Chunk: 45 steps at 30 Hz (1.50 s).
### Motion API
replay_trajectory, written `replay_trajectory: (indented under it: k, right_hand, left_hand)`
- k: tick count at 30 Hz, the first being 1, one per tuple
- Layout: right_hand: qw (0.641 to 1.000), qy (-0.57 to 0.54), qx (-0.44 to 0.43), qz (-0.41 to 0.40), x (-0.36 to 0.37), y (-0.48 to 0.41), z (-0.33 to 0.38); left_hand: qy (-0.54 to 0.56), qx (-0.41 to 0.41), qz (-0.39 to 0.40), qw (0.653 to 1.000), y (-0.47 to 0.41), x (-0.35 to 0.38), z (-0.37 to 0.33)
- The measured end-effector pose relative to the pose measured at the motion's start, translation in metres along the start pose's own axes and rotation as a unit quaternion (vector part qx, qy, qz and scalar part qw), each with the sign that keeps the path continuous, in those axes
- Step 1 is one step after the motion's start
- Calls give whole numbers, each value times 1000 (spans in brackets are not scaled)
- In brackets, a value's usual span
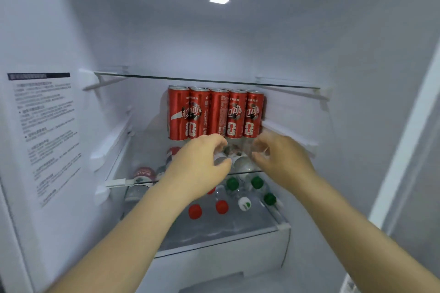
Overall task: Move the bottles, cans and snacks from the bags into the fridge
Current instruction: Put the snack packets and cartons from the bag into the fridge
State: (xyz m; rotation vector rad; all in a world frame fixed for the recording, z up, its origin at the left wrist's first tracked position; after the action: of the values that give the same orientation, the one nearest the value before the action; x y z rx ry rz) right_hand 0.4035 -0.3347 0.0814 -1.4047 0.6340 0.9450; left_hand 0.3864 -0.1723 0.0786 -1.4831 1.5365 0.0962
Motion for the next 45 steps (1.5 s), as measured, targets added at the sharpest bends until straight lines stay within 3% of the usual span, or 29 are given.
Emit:
replay_trajectory:
  k: [4,13,19,27,37,45]
  right_hand:
    - [998,32,48,1,-37,62,-27]
    - [978,104,171,-57,-148,216,-75]
    - [937,196,281,-67,-219,313,-108]
    - [872,248,410,-99,-304,467,-132]
    - [742,287,591,-133,-395,676,-126]
    - [568,279,745,-208,-421,820,-81]
  left_hand:
    - [5,59,25,998,16,18,-35]
    - [151,204,118,960,63,92,-164]
    - [231,300,195,905,107,127,-265]
    - [333,358,294,822,201,179,-401]
    - [414,427,413,690,368,227,-557]
    - [429,499,512,552,498,253,-653]
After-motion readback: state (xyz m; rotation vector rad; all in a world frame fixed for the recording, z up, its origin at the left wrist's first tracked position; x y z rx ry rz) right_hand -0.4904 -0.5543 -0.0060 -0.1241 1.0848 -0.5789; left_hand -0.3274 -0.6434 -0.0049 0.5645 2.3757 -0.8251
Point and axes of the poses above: each hand's wrist, its own y-axis away from the middle knuckle, its own x-axis out of the palm, z = x × y, the point moved 8 cm from there along -y, towards the middle knuckle, and after that the axes turned 7 degrees about y, right-handed, at the moved point
